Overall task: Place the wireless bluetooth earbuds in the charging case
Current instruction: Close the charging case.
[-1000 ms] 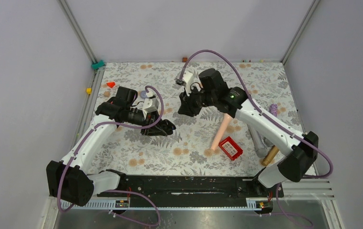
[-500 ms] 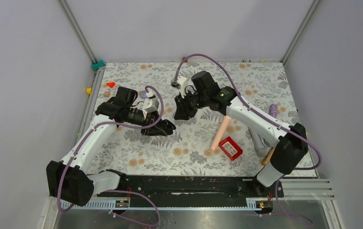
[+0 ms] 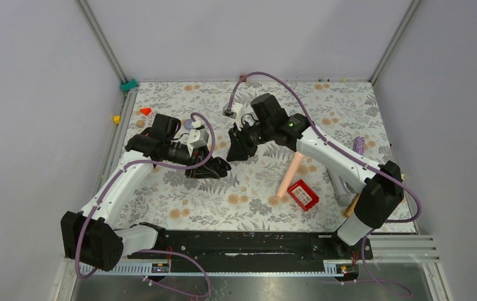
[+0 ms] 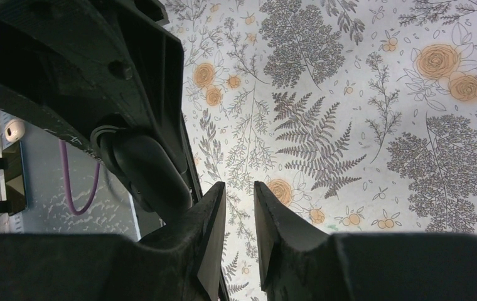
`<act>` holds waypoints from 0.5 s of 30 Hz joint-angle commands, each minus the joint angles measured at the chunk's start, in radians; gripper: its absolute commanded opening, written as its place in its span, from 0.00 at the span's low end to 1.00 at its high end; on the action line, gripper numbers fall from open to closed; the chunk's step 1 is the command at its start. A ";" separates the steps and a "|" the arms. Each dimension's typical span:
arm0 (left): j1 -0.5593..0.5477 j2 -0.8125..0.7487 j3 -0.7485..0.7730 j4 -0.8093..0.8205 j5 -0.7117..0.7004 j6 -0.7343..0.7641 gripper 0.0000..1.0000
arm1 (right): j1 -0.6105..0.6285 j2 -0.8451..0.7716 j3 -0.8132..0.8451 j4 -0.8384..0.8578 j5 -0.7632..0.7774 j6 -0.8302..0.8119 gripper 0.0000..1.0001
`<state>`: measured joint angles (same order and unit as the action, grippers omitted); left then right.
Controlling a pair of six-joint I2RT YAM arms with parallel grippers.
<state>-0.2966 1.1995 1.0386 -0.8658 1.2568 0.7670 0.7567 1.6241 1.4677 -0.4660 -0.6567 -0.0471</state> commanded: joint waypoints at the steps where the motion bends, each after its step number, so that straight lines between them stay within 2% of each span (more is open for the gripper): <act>1: -0.004 -0.026 0.010 0.028 0.046 0.020 0.08 | 0.011 -0.032 0.023 0.007 -0.069 -0.014 0.31; 15: -0.005 -0.022 0.008 0.027 0.045 0.023 0.08 | 0.026 -0.069 0.028 -0.026 -0.123 -0.060 0.32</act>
<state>-0.2966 1.1995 1.0386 -0.8654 1.2568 0.7677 0.7692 1.6165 1.4677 -0.4683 -0.7143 -0.0723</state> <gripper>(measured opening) 0.297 0.317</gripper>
